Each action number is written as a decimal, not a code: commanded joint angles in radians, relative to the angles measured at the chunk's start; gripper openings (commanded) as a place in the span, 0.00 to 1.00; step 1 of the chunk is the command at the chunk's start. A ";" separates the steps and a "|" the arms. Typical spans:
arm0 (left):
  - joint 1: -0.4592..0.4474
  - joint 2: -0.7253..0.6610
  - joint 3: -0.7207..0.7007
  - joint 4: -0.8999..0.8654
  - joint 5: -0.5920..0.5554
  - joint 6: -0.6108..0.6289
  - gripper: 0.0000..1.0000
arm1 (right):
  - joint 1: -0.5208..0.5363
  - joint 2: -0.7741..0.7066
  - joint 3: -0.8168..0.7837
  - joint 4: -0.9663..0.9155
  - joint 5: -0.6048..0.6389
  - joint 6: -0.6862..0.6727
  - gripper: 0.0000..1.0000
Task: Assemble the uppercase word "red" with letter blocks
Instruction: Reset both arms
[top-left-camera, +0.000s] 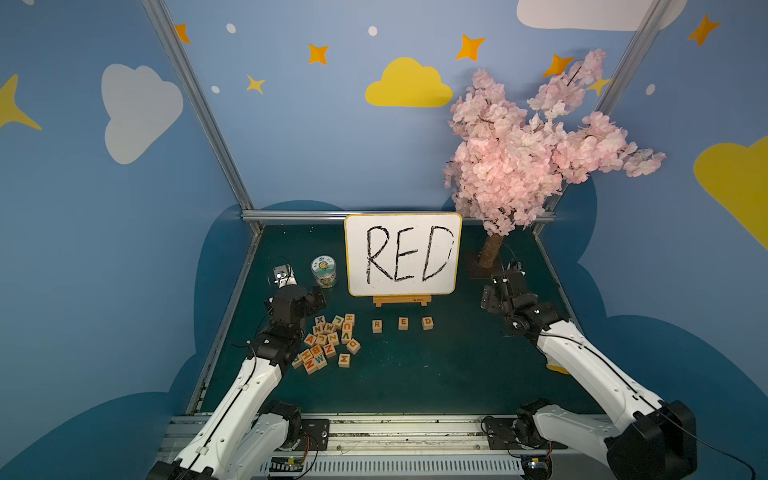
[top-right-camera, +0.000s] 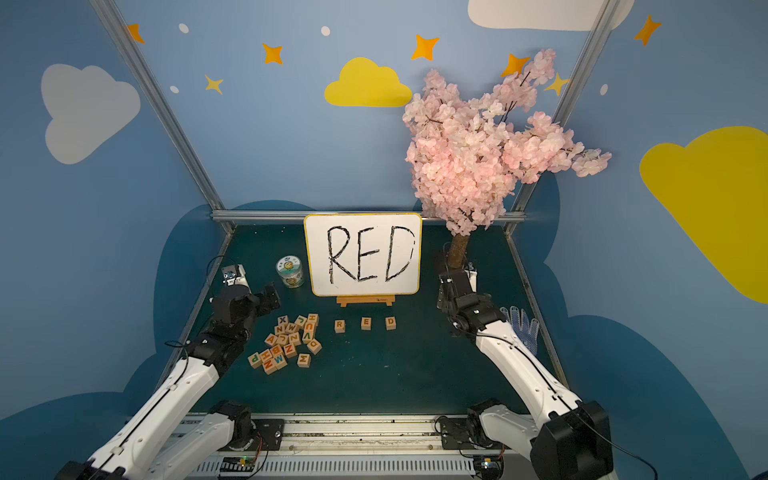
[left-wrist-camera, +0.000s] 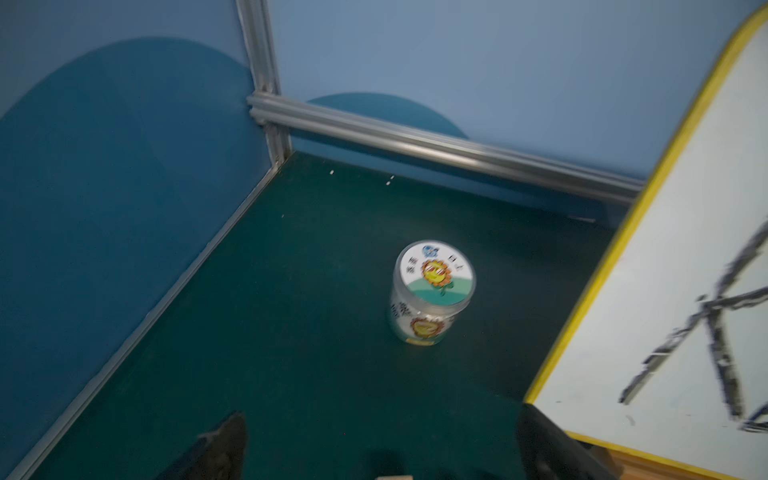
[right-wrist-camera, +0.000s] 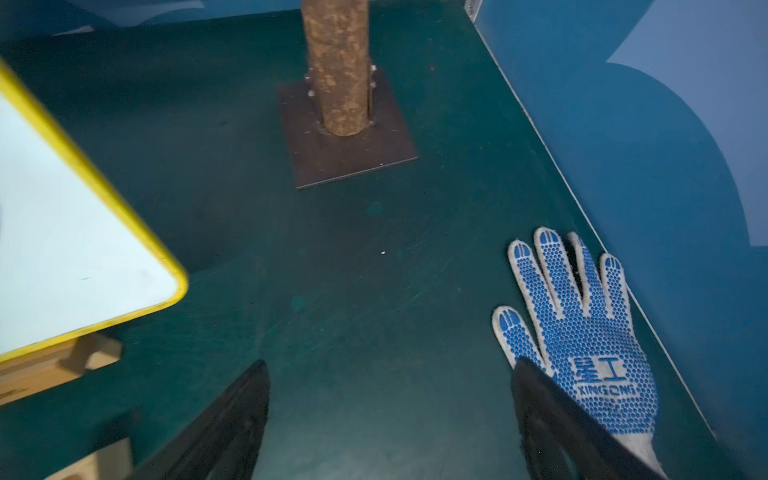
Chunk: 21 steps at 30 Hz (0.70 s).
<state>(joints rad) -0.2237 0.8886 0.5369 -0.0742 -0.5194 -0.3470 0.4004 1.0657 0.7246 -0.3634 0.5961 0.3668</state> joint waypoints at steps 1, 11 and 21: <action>-0.005 0.053 -0.106 0.202 -0.170 -0.048 0.99 | -0.018 -0.063 -0.199 0.457 0.051 -0.175 0.90; 0.116 0.286 -0.164 0.506 -0.136 0.135 0.99 | -0.267 0.040 -0.310 0.574 -0.051 -0.123 0.90; 0.153 0.515 -0.108 0.708 0.068 0.275 0.99 | -0.318 0.237 -0.230 0.720 -0.305 -0.318 0.90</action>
<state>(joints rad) -0.0799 1.3571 0.3885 0.5110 -0.5220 -0.1486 0.0864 1.2812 0.4641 0.2478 0.3866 0.1326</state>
